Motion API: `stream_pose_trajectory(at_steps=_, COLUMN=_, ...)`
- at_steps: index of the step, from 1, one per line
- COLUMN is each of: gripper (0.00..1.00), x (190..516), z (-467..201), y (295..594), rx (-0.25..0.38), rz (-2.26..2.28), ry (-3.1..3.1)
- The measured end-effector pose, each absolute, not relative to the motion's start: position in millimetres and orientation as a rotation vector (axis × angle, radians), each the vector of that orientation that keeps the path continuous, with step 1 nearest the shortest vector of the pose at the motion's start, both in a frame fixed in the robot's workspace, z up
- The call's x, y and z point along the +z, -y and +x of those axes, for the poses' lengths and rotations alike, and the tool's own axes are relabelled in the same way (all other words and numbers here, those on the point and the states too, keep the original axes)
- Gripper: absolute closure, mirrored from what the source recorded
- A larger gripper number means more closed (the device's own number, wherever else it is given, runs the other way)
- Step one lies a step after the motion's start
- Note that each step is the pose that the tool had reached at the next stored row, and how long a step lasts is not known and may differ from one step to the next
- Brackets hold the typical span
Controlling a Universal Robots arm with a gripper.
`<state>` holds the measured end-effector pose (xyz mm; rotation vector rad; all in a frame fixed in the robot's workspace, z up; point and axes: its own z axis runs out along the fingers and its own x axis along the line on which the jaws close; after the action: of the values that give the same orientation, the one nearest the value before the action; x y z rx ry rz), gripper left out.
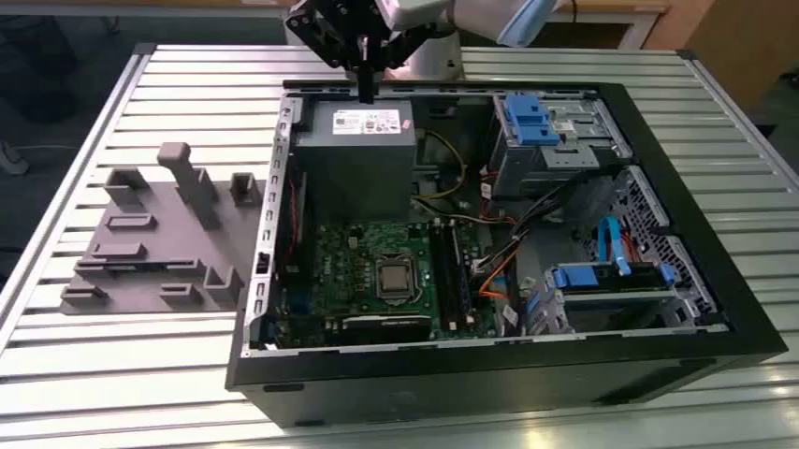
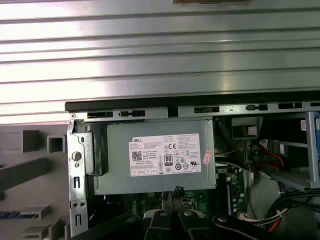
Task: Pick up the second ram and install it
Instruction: 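Reach for the second ram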
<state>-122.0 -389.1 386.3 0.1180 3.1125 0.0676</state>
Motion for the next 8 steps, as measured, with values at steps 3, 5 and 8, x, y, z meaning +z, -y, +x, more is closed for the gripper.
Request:
stream_pose_trajectory(at_steps=3, gripper=0.89, x=386.2, z=-122.0, y=389.1, rx=0.068, rz=0.118, ry=-3.112)
stream_pose_trajectory(at_steps=5, gripper=0.89, x=386.2, z=-122.1, y=389.1, rx=0.068, rz=0.118, ry=-3.112)
stream_pose_trajectory(at_steps=8, gripper=0.89, x=386.2, z=-123.1, y=389.1, rx=0.068, rz=0.118, ry=-3.112)
